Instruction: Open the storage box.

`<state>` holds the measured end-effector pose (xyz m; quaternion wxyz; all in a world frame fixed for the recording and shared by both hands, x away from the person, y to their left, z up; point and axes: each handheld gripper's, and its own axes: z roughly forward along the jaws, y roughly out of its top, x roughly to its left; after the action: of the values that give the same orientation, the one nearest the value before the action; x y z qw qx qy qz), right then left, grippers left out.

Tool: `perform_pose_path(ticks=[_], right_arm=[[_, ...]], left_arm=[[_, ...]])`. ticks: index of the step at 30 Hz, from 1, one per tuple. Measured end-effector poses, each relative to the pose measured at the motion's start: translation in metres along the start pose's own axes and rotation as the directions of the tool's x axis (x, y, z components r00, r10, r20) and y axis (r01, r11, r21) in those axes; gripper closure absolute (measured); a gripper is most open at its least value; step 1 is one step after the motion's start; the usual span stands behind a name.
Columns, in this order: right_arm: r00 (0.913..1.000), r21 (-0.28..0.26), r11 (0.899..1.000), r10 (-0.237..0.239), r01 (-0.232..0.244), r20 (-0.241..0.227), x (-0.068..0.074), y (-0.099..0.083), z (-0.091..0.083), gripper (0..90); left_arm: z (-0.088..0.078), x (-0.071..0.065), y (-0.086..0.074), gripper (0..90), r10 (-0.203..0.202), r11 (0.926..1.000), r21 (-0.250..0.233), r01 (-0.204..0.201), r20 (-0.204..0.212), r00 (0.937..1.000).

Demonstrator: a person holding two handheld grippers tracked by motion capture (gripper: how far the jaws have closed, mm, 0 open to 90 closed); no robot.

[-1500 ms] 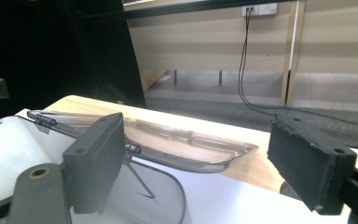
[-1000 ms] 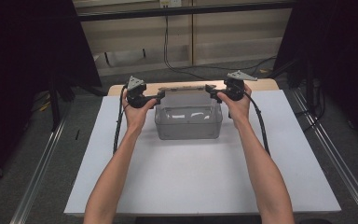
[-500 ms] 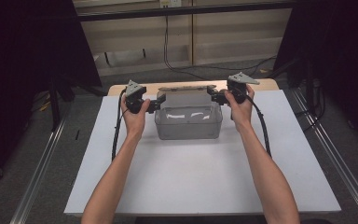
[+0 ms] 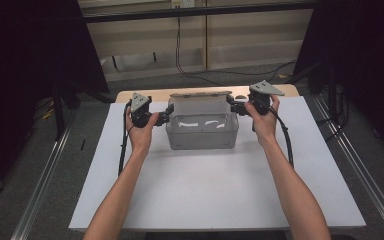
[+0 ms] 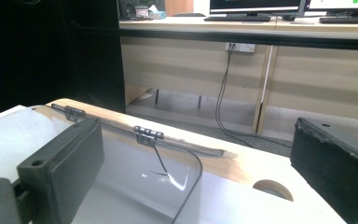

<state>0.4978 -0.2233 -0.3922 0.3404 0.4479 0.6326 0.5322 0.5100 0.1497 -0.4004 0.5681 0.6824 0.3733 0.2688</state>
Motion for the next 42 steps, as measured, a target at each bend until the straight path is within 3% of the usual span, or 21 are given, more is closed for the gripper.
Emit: perform_pose_path(ticks=[3, 9, 13, 17, 18, 23, 28, 30, 39, 42], right_arm=[[0.9998, -0.011, 1.000, -0.007, 0.008, 0.019, 0.002, 0.000, -0.006, 0.3], [1.0000, -0.032, 0.999, -0.003, 0.003, 0.009, 0.009, 0.001, -0.019, 0.1], [0.9998, -0.042, 0.999, -0.018, 0.018, 0.011, 0.015, 0.002, -0.028, 0.1], [0.9987, -0.036, 0.998, -0.043, 0.044, 0.026, 0.016, 0.000, -0.037, 0.1], [0.9990, -0.035, 0.999, -0.034, 0.035, 0.030, 0.016, -0.001, -0.039, 0.1], [0.9990, -0.048, 0.998, -0.026, 0.028, 0.035, 0.015, -0.005, -0.050, 0.0], [0.9968, -0.055, 0.997, -0.058, 0.061, 0.055, 0.017, -0.007, -0.061, 0.0], [0.9966, -0.060, 0.996, -0.059, 0.063, 0.058, 0.019, -0.009, -0.065, 0.0], [0.9955, -0.058, 0.996, -0.069, 0.073, 0.066, 0.020, -0.015, -0.084, 0.0], [0.9966, -0.059, 0.997, -0.052, 0.056, 0.064, 0.019, -0.017, -0.092, 0.0]], left_arm=[[-0.006, -0.002, 0.000, 3.3, -0.012, 0.9999, -0.009, 0.012, 0.005, 0.9999], [-0.020, -0.007, 0.000, 3.3, -0.024, 0.9992, -0.030, 0.025, 0.019, 0.9995], [-0.028, -0.010, 0.000, 3.3, -0.013, 0.9993, -0.036, 0.013, 0.016, 0.9998], [-0.037, -0.013, -0.005, 3.3, -0.033, 0.9983, -0.048, 0.033, 0.014, 0.9994], [-0.040, -0.013, -0.006, 3.3, -0.011, 0.9992, -0.040, 0.012, 0.009, 0.9999], [-0.051, -0.014, -0.010, 3.3, -0.002, 0.9994, -0.033, 0.002, -0.005, 1.0000], [-0.064, -0.017, -0.012, 3.3, -0.003, 0.9992, -0.040, 0.003, -0.005, 1.0000], [-0.070, -0.018, -0.014, 3.8, -0.019, 0.9986, -0.050, 0.019, -0.003, 0.9998], [-0.091, -0.020, -0.020, 3.9, -0.007, 0.9987, -0.050, 0.006, -0.008, 0.9999], [-0.099, -0.020, -0.025, 3.9, -0.004, 0.9985, -0.055, 0.002, -0.042, 0.9991]])
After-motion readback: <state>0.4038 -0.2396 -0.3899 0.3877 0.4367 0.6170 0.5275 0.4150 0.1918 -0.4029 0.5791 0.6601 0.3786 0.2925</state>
